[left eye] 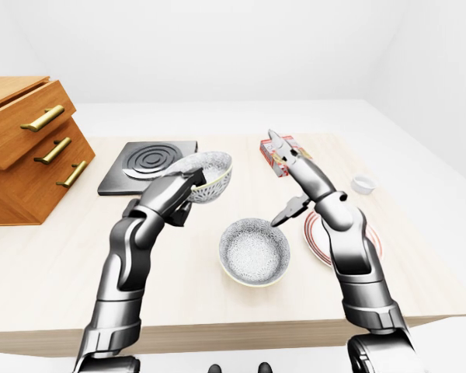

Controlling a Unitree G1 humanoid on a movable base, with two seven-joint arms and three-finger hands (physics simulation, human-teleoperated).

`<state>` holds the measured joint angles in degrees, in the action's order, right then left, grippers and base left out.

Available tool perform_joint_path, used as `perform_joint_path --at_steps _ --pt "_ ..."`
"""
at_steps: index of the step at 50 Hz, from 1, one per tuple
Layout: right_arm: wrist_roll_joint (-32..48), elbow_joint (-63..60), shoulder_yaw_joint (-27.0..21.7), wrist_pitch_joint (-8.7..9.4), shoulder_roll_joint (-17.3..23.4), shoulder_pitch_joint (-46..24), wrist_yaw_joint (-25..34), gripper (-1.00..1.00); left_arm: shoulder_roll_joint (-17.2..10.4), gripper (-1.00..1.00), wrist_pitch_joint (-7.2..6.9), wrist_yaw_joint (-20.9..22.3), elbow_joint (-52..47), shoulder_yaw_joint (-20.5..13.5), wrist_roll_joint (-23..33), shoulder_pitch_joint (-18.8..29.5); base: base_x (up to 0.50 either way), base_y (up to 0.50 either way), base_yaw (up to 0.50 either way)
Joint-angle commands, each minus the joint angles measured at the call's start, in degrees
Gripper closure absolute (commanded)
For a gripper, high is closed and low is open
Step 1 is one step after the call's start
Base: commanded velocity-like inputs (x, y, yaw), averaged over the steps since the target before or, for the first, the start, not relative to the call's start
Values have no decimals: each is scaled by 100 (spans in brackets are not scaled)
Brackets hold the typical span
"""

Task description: Pick the akita bowl from table center and place it on the plate.

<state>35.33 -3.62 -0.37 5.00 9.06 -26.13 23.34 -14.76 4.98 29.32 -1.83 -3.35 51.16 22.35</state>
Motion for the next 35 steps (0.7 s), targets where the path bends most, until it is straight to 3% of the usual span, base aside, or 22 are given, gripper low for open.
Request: perform_joint_path --at_steps 1,10,19,35 --pt "919 461 52 0 -41 -535 466 -100 240 100 2 215 -827 70 300 -523 0 0 0" --pt "1181 705 137 0 -157 -898 608 -100 276 100 2 537 -906 103 261 -397 0 0 0" --pt "1398 521 246 0 -334 -939 851 -100 248 100 2 750 -811 123 222 -79 0 0 0" --pt "1456 518 401 0 -611 -834 869 -100 423 100 2 1030 -1090 281 188 68 0 0 0"
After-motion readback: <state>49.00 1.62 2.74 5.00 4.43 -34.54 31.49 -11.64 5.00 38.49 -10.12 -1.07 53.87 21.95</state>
